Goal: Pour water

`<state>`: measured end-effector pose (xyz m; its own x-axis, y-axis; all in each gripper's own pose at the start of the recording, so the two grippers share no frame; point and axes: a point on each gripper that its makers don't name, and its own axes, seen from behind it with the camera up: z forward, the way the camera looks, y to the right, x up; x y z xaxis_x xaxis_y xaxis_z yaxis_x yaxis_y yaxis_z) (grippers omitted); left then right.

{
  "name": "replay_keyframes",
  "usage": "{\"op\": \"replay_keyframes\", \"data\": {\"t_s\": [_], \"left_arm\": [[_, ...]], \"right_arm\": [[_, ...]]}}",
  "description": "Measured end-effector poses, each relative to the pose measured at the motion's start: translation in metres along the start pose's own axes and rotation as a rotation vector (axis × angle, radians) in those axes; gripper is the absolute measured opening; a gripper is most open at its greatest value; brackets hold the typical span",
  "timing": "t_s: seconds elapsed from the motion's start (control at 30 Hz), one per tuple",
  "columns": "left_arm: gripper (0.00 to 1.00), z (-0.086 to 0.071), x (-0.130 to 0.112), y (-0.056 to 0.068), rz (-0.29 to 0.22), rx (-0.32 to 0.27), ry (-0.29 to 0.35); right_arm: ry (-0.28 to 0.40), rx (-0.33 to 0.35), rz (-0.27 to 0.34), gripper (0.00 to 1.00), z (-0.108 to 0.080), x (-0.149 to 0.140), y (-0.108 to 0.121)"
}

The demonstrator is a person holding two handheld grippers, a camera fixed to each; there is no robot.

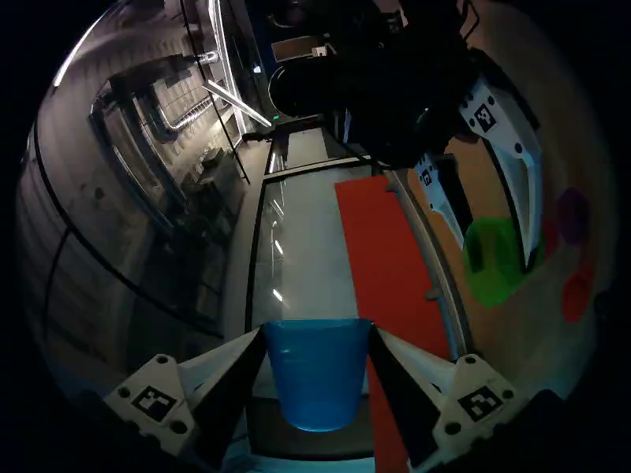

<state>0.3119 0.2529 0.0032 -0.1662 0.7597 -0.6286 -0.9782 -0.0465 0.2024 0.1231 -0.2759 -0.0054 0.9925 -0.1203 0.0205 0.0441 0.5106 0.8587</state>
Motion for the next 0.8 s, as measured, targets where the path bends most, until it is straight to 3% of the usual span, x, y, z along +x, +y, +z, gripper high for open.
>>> {"op": "replay_keyframes", "data": {"t_s": [0.33,0.6,0.8], "left_arm": [[0.88,0.004,-0.007,-0.005,-0.060,0.010,-0.003],[0.88,0.005,-0.021,-0.007,-0.193,0.025,-0.024],[0.88,0.004,-0.030,-0.003,-0.329,0.032,-0.042]], "right_arm": [[0.004,-0.003,0.001,0.90,0.000,0.001,0.001],[0.012,-0.011,0.008,0.90,-0.003,0.003,0.004],[0.016,-0.021,0.009,0.90,-0.006,0.004,0.008]]}}
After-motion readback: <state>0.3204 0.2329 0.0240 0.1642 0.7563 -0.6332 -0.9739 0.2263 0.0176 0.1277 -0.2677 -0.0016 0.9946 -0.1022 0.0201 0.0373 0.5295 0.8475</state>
